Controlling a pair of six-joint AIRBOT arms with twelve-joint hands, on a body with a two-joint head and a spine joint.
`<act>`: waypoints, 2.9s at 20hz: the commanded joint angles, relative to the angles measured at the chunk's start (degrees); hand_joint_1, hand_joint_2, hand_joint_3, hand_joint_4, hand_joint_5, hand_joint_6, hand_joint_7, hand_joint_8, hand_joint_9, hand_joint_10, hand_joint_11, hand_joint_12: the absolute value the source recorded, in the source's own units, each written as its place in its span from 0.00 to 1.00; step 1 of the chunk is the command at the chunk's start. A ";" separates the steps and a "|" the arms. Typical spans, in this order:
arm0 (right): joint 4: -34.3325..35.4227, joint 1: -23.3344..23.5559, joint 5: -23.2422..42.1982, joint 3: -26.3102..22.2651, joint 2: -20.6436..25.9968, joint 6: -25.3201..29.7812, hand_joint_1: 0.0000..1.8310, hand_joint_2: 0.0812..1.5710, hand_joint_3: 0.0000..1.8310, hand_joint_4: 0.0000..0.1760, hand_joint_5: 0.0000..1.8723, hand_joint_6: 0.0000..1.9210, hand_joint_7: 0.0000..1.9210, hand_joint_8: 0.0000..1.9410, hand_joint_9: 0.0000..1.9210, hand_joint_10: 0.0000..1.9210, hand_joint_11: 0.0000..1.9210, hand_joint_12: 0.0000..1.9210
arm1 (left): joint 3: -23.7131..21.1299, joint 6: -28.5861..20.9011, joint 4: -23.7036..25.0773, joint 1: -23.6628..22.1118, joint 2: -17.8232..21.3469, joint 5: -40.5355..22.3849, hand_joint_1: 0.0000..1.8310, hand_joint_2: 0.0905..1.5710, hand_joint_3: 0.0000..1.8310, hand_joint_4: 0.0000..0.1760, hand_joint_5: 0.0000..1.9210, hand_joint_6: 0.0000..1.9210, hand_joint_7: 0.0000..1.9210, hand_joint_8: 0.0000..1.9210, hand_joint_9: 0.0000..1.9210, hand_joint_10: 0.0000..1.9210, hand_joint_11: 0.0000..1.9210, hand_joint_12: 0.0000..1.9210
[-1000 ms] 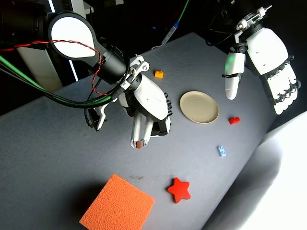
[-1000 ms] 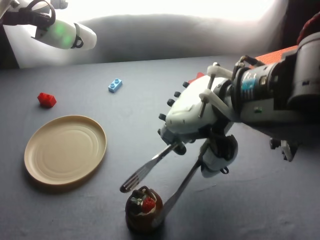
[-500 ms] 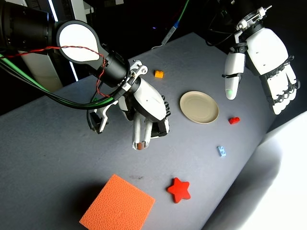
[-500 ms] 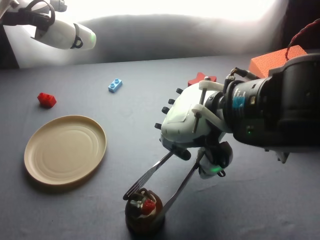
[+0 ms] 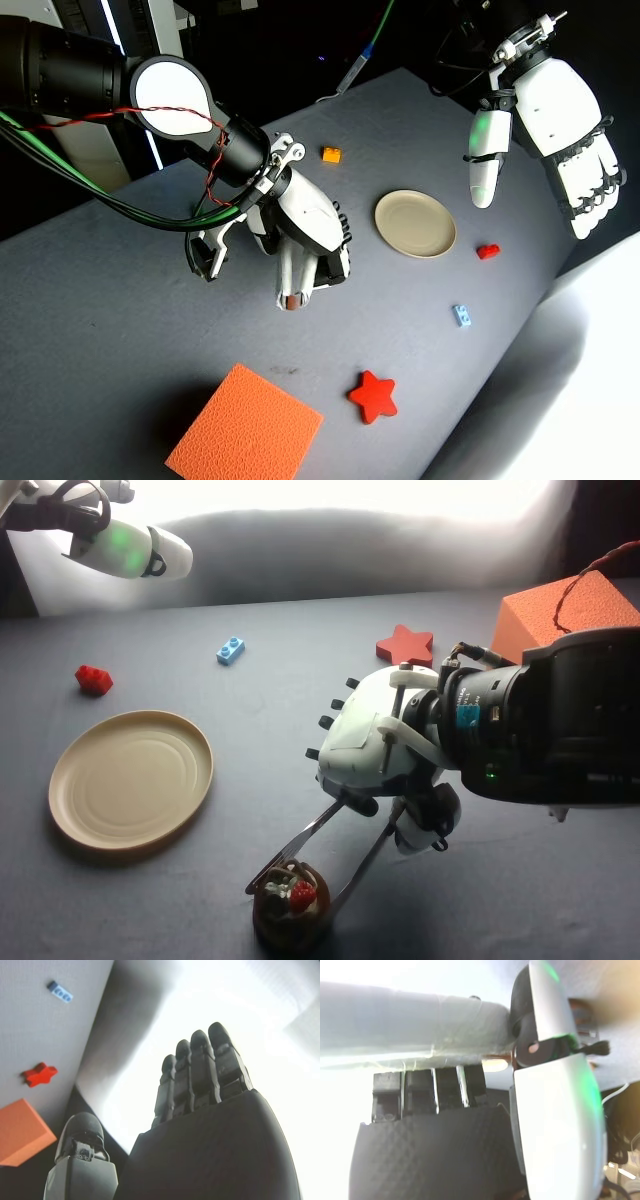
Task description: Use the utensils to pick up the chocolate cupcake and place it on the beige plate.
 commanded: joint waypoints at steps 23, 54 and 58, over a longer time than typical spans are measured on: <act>-2.20 1.40 3.42 0.09 0.50 -0.04 0.68 0.73 0.00 0.00 0.47 0.49 0.46 0.72 0.44 0.76 0.47 0.74 | 0.12 0.13 3.27 -0.90 0.49 -0.95 0.00 0.72 0.00 0.00 0.06 0.00 0.08 0.00 0.08 0.00 0.00 0.15; -2.40 10.31 1.72 4.28 0.73 13.46 0.67 0.72 0.00 0.00 0.47 0.52 0.48 0.66 0.46 0.73 0.49 0.74 | 0.11 0.14 3.31 -1.23 0.28 -0.98 0.00 0.72 0.00 0.00 0.05 0.00 0.06 0.00 0.05 0.00 0.00 0.11; -2.35 10.88 2.83 8.28 -3.03 15.43 0.67 0.73 0.00 0.00 0.47 0.52 0.47 0.69 0.43 0.77 0.44 0.78 | 0.39 0.14 3.31 -1.23 0.26 -0.99 0.00 0.72 0.00 0.00 0.07 0.00 0.08 0.00 0.06 0.00 0.00 0.14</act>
